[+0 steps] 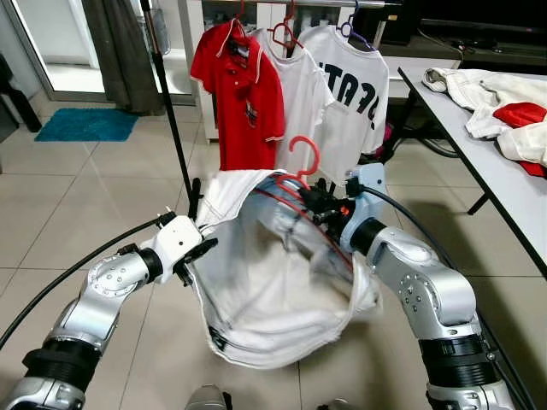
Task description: Hang hanger
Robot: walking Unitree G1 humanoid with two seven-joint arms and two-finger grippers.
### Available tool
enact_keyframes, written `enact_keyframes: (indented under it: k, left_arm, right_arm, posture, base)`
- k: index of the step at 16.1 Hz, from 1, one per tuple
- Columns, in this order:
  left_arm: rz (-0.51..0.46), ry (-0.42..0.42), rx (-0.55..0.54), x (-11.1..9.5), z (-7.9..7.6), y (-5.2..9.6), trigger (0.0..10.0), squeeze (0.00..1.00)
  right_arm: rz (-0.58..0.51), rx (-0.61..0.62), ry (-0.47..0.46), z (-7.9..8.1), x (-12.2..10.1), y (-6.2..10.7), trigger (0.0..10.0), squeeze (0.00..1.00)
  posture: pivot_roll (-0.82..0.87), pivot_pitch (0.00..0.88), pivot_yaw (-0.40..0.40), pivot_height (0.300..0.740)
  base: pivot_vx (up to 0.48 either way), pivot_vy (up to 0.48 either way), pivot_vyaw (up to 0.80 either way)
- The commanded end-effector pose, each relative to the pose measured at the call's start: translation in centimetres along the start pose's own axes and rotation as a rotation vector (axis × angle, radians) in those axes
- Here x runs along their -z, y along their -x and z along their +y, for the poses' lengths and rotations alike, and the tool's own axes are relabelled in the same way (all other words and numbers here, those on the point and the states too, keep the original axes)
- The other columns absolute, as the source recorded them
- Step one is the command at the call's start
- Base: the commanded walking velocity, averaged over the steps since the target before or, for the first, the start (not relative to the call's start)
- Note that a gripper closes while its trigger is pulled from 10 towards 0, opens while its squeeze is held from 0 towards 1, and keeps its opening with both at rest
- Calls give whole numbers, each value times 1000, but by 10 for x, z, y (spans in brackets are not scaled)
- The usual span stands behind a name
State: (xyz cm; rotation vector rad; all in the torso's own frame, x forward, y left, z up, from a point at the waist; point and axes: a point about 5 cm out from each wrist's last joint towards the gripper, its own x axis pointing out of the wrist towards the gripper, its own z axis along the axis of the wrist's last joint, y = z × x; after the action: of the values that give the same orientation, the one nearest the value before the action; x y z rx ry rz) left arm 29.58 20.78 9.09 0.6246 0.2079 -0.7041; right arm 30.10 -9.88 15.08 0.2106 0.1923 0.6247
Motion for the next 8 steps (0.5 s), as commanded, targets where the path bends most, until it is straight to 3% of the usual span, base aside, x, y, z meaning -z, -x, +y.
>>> enact_keyframes:
  k: [1, 2, 3, 4, 5, 6, 8]
  left_arm:
    - [81, -20, 0, 13, -1, 2, 0, 0]
    - [67, -31, -23, 9, 3, -1, 1294, 0]
    - [46, -34, -32, 5, 5, -3, 4902, 0]
    - [37, -32, -40, 3, 6, -4, 10000, 0]
    - [8, 2, -35, 0, 6, -6, 10000, 0]
    - [-32, 21, -6, -3, 5, -5, 10000, 1000]
    - [-61, 32, 30, -5, 4, 0, 10000, 1000]
  right_arm:
    - [-161, -54, 63, 10, -35, 4, 10000, 0]
    - [-164, -97, 74, 17, -35, 4, 10000, 0]
    - [-164, -108, 77, 19, -35, 4, 10000, 0]
    - [-165, -107, 76, 19, -35, 3, 10000, 0]
    - [-165, -105, 75, 19, -35, 3, 10000, 0]
    - [-165, -96, 76, 17, -35, 4, 10000, 0]
    - [-165, -91, 79, 17, -35, 4, 10000, 0]
  posture:
    - [41, 0, -20, 705]
    - [41, 0, -19, 705]
    - [40, 0, -18, 705]
    - [38, 0, -15, 705]
    - [38, 0, -14, 705]
    - [34, 0, -8, 705]
    - [33, 0, -7, 705]
  base:
    - [0, 0, 0]
    - [0, 0, 0]
    - [0, 0, 0]
    - [0, 0, 0]
    - [0, 0, 0]
    - [0, 0, 0]
    - [0, 0, 0]
